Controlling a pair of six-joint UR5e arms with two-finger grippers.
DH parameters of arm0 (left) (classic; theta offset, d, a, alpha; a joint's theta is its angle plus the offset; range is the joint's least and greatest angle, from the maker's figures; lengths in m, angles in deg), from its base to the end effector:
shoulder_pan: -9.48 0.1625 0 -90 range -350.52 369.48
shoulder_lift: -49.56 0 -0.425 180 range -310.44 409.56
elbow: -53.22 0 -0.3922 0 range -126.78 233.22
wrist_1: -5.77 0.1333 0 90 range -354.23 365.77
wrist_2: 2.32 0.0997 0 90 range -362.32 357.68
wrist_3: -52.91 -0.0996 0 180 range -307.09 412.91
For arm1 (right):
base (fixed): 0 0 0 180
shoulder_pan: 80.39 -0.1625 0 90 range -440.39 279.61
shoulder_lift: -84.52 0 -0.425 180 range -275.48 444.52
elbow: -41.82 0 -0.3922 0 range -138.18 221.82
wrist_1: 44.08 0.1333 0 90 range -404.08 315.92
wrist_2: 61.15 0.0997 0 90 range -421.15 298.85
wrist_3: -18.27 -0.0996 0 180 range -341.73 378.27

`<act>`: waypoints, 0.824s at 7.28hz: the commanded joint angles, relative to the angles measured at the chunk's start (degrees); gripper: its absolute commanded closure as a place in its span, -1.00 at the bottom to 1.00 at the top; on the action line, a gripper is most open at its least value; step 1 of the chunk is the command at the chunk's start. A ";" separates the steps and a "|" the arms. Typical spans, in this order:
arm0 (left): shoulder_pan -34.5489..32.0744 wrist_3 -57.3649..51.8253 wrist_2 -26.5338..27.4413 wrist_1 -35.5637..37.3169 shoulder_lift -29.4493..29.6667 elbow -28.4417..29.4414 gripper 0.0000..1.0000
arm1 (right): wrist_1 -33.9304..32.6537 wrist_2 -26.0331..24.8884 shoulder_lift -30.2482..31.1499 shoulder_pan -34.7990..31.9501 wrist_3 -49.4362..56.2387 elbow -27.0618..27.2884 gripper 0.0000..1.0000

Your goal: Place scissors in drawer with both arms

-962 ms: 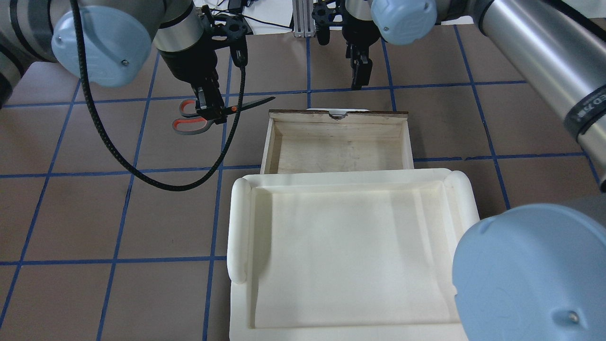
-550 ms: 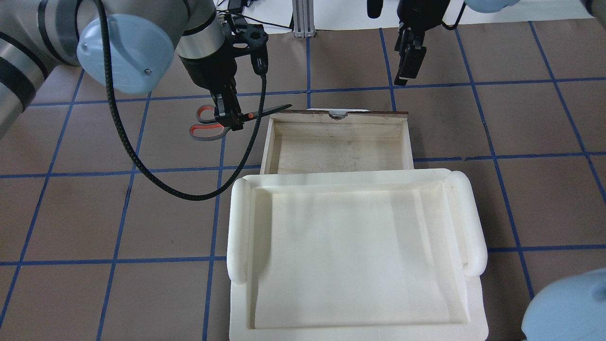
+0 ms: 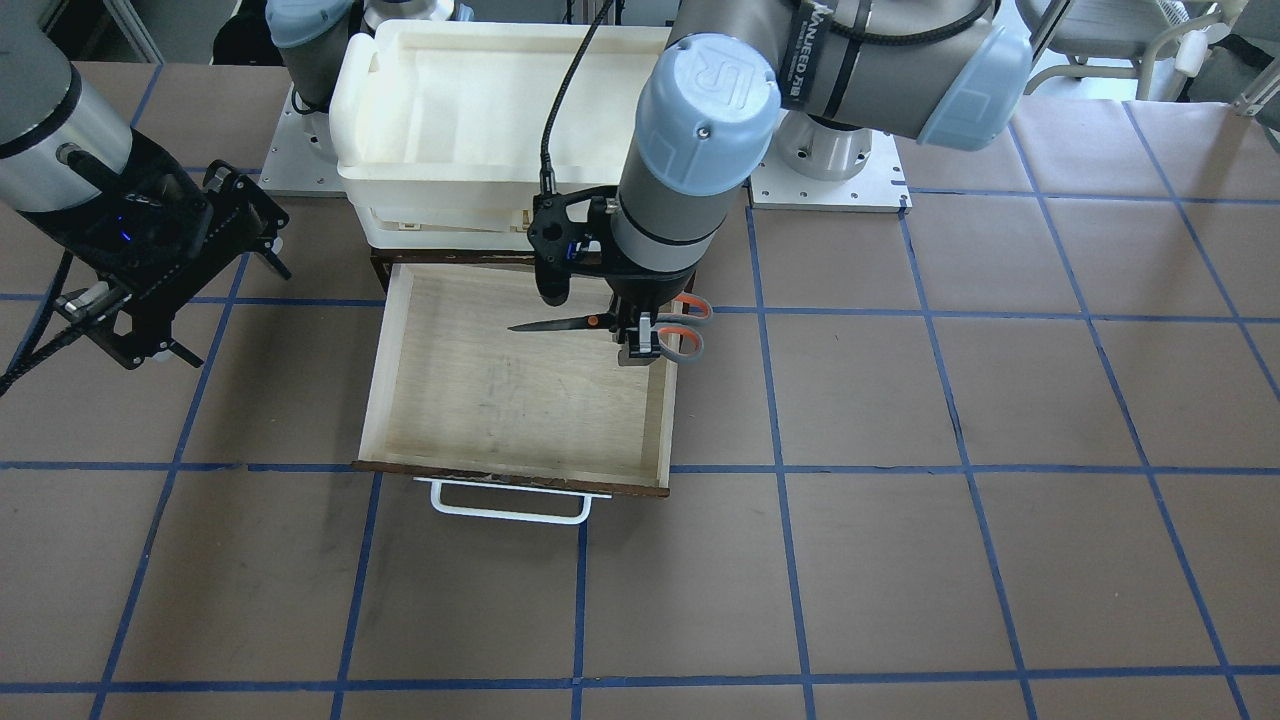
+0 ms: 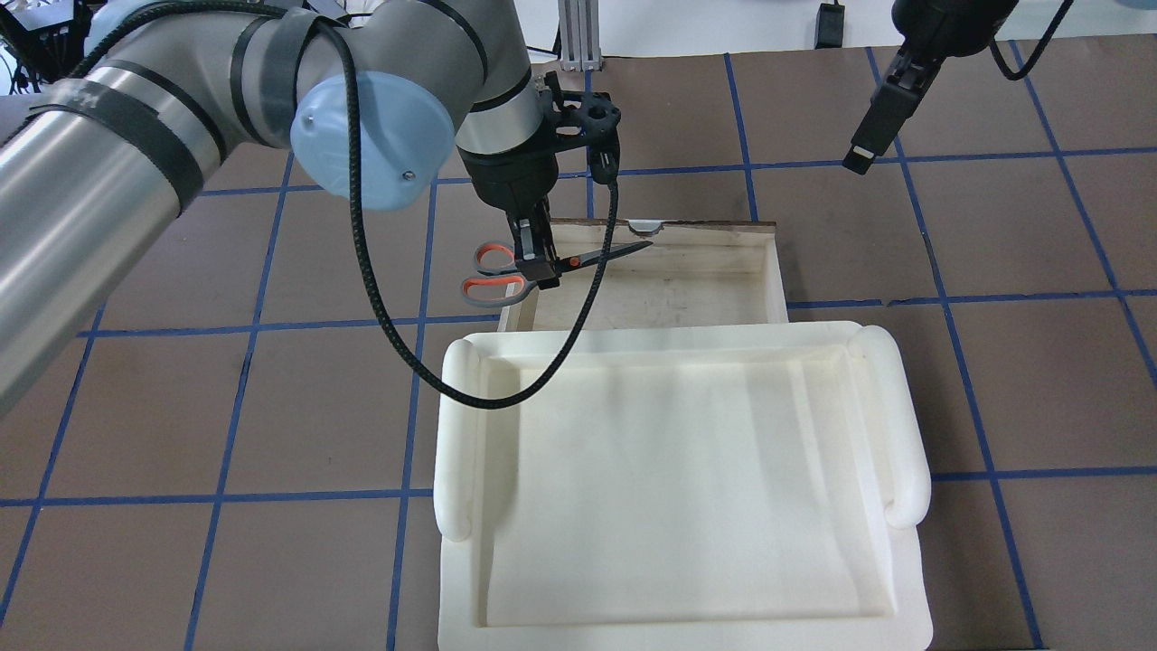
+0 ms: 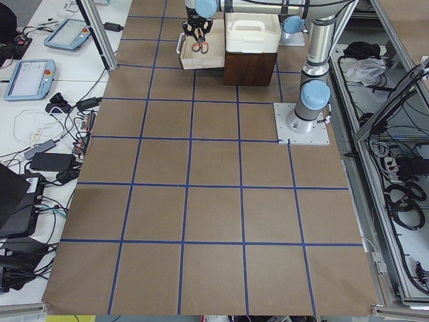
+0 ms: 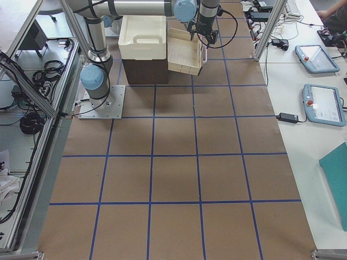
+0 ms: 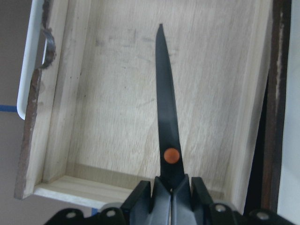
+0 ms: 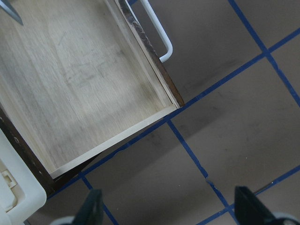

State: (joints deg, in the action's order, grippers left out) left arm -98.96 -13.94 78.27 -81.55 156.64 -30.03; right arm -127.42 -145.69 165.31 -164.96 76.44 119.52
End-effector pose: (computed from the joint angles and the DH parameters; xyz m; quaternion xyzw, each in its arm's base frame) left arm -0.3306 -0.5185 0.3878 -0.6696 -0.7352 -0.0271 0.1019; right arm 0.0898 -0.5640 0.4980 -0.4421 0.8952 0.0014 0.0569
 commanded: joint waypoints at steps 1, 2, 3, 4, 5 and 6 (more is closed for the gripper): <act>-3.79 3.72 -0.34 2.32 3.29 1.50 1.00 | -0.07 -0.18 0.77 -0.76 -16.83 0.25 -1.00; -4.06 3.74 -0.25 2.33 4.35 2.21 1.00 | -0.16 -0.44 0.69 -1.64 -24.52 0.52 -1.00; -4.32 3.39 0.18 2.16 5.58 2.21 1.00 | -0.85 -0.36 0.52 -1.74 -24.33 0.61 -1.00; -4.50 2.61 0.19 2.07 6.20 2.22 1.00 | -1.12 -0.27 0.52 -1.74 -24.24 0.78 -1.00; -4.59 2.60 0.19 1.98 6.82 2.22 1.00 | -1.64 -0.27 0.52 -1.74 -24.59 1.22 -1.00; -5.29 2.68 -0.25 2.07 7.61 2.22 1.00 | -2.52 -0.18 0.34 -1.83 -25.38 1.22 -1.00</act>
State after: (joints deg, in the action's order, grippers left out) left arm -103.65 -11.22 78.34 -79.51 163.34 -27.84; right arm -129.09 -145.95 165.77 -166.71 51.84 120.58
